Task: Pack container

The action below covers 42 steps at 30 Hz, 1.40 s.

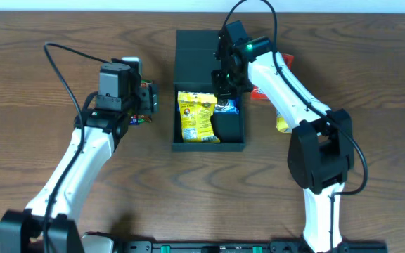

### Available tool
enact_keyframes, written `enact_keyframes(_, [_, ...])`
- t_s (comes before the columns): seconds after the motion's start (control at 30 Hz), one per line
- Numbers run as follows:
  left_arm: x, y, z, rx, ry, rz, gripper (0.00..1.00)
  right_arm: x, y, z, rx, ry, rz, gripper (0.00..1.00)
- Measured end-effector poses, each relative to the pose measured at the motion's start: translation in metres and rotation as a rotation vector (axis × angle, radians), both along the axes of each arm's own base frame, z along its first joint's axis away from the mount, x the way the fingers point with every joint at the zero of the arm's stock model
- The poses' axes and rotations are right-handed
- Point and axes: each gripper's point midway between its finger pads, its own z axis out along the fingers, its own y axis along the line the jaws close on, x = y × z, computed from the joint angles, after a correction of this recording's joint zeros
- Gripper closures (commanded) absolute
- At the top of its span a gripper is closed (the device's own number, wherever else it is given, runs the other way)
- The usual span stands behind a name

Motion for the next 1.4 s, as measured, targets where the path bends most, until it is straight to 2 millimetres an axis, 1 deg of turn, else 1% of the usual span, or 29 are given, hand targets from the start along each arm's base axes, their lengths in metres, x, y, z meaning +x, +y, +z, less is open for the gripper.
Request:
enact_keyframes(0.07, [-0.002, -0.003, -0.018, -0.016, 0.059, 0.005, 0.92, -0.001, 0.0, 0.0, 0.0, 0.003, 0.002, 0.99])
enact_keyframes(0.1, [-0.003, -0.005, -0.027, -0.023, 0.087, 0.004, 0.94, -0.002, 0.0, 0.0, 0.0, 0.007, 0.01, 0.99])
enact_keyframes(0.13, [-0.005, -0.007, -0.039, -0.032, 0.125, 0.008, 0.95, -0.004, 0.0, -0.001, 0.0, 0.013, 0.02, 0.99])
enact_keyframes(0.27, [-0.009, -0.012, -0.063, -0.071, 0.205, 0.042, 0.94, -0.008, 0.0, -0.001, 0.001, 0.026, 0.035, 0.99])
enact_keyframes(0.43, [-0.011, -0.021, -0.08, -0.108, 0.253, 0.074, 0.94, -0.012, -0.001, -0.002, -0.004, 0.043, 0.047, 0.99])
enact_keyframes(0.53, [-0.008, -0.033, -0.088, -0.14, 0.263, 0.063, 0.94, -0.016, -0.003, -0.002, -0.008, 0.057, 0.051, 0.99])
enact_keyframes(0.6, [-0.005, -0.041, -0.09, -0.164, 0.257, 0.046, 0.94, -0.017, -0.002, -0.002, -0.008, 0.059, 0.052, 0.99])
enact_keyframes(0.7, [-0.005, -0.048, -0.092, -0.182, 0.259, 0.036, 0.94, -0.018, 0.0, -0.004, -0.008, 0.06, 0.06, 0.99])
enact_keyframes(0.87, [-0.005, -0.051, -0.093, -0.195, 0.263, 0.033, 0.94, -0.029, 0.014, -0.016, 0.018, 0.078, 0.095, 0.99])
enact_keyframes(1.03, [0.0, -0.052, -0.091, -0.206, 0.246, 0.033, 0.94, -0.047, 0.025, -0.027, 0.032, 0.119, 0.127, 0.99])
enact_keyframes(1.23, [0.0, -0.052, -0.091, -0.216, 0.249, 0.046, 0.94, -0.055, 0.038, -0.026, 0.067, 0.133, 0.167, 0.99])
enact_keyframes(1.33, [0.001, -0.053, -0.09, -0.219, 0.245, 0.044, 0.94, -0.064, 0.048, -0.025, 0.087, 0.149, 0.196, 0.99])
enact_keyframes(1.4, [0.003, -0.054, -0.088, -0.223, 0.233, 0.042, 0.94, -0.071, 0.05, -0.025, 0.089, 0.168, 0.209, 0.99])
